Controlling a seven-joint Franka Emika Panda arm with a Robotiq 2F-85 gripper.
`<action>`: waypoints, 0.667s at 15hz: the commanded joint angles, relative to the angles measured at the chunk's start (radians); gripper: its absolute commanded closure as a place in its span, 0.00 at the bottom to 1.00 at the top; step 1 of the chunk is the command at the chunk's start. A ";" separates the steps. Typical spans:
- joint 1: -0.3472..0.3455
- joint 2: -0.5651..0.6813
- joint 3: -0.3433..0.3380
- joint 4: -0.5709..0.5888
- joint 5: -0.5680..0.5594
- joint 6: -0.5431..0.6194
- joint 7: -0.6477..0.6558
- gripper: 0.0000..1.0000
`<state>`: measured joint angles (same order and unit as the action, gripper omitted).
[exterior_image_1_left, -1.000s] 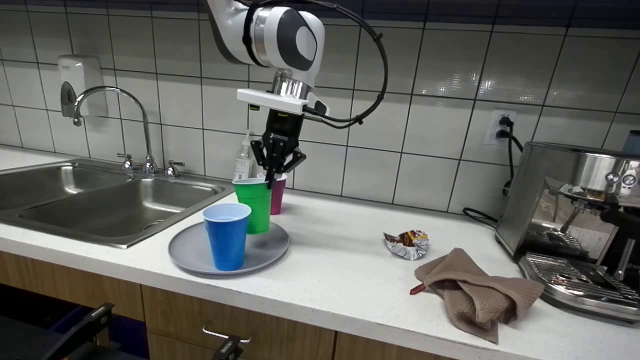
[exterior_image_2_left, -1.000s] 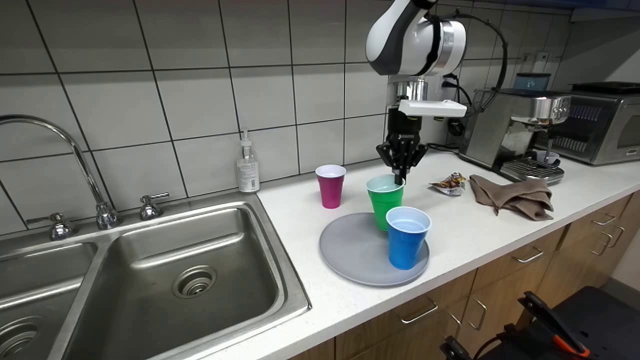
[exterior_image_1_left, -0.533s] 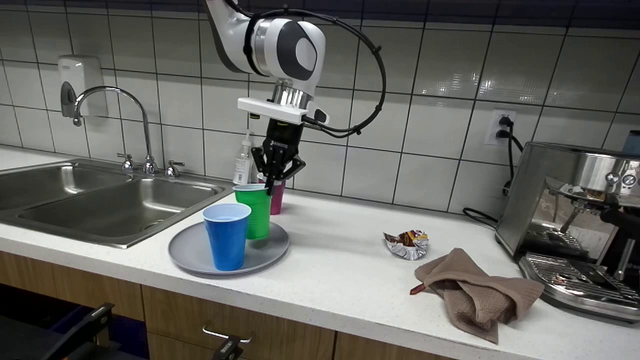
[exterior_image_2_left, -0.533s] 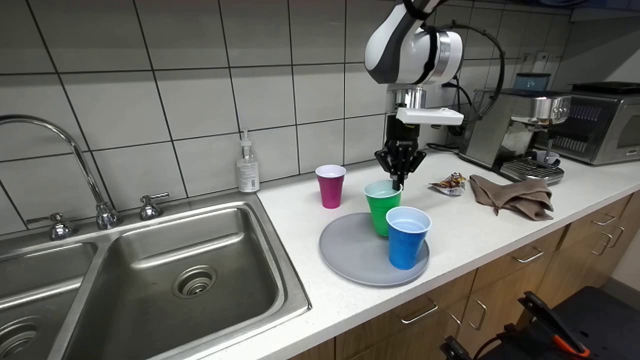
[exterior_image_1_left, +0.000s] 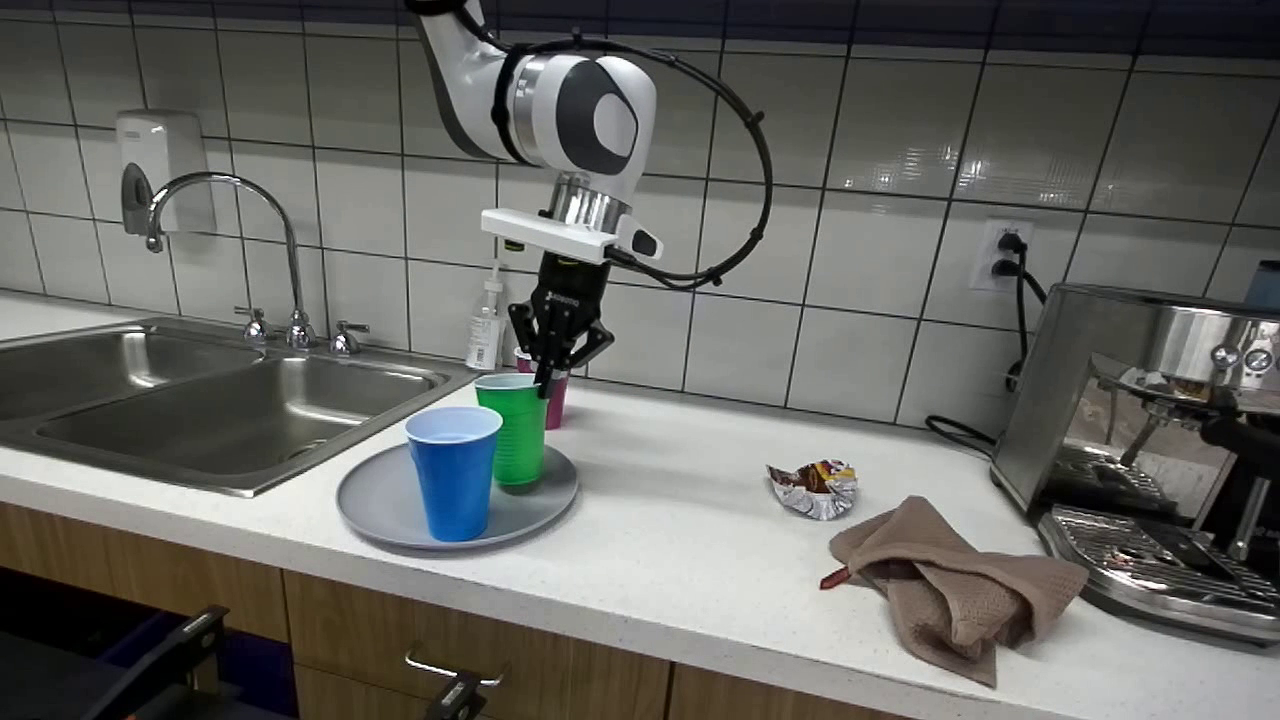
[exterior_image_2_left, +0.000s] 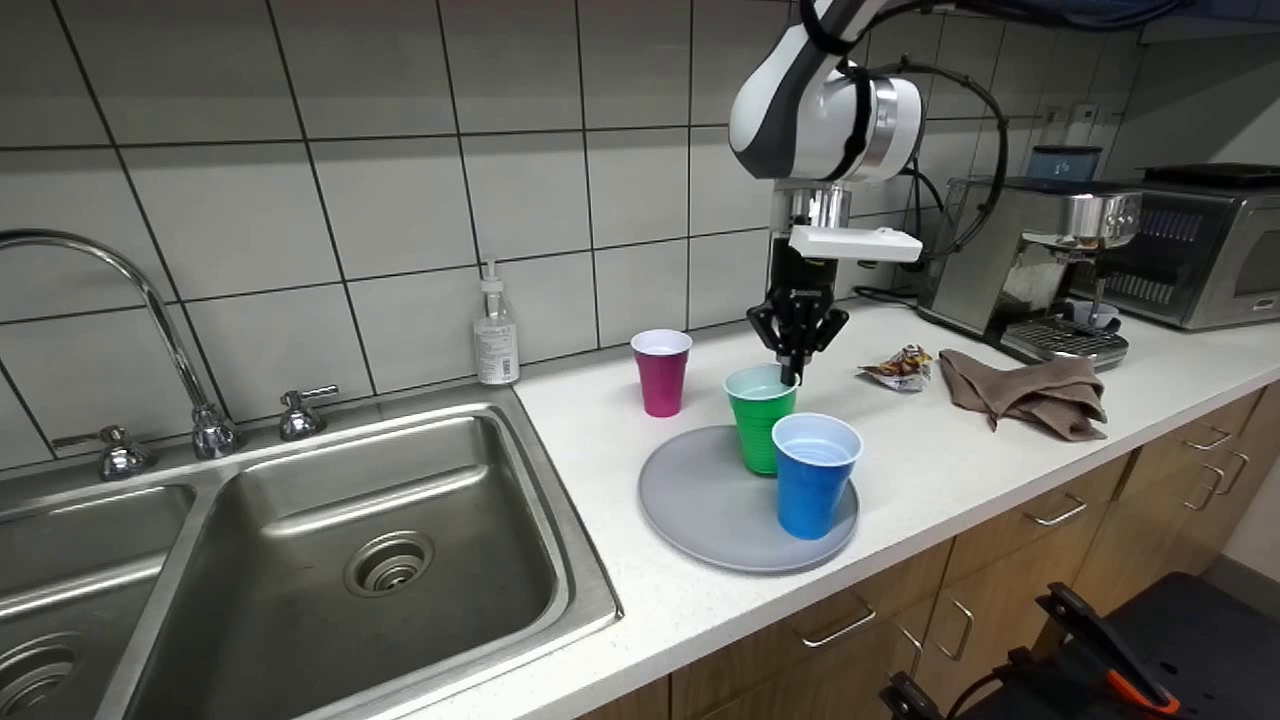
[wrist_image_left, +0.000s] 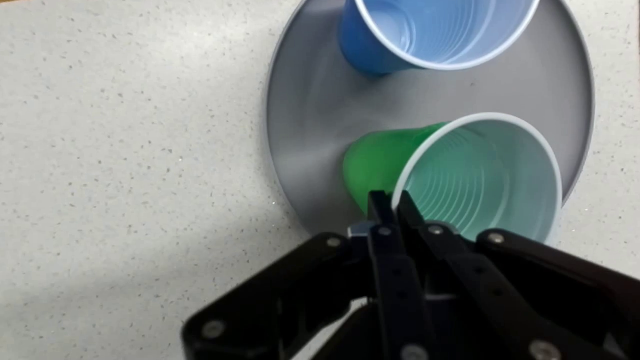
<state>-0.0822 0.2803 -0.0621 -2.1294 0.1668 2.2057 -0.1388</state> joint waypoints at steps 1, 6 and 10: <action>-0.015 0.022 0.009 0.030 0.027 0.008 0.013 0.99; -0.017 0.046 0.010 0.044 0.034 0.020 0.020 0.99; -0.019 0.064 0.012 0.052 0.043 0.031 0.027 0.99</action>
<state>-0.0858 0.3260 -0.0623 -2.1010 0.1906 2.2312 -0.1282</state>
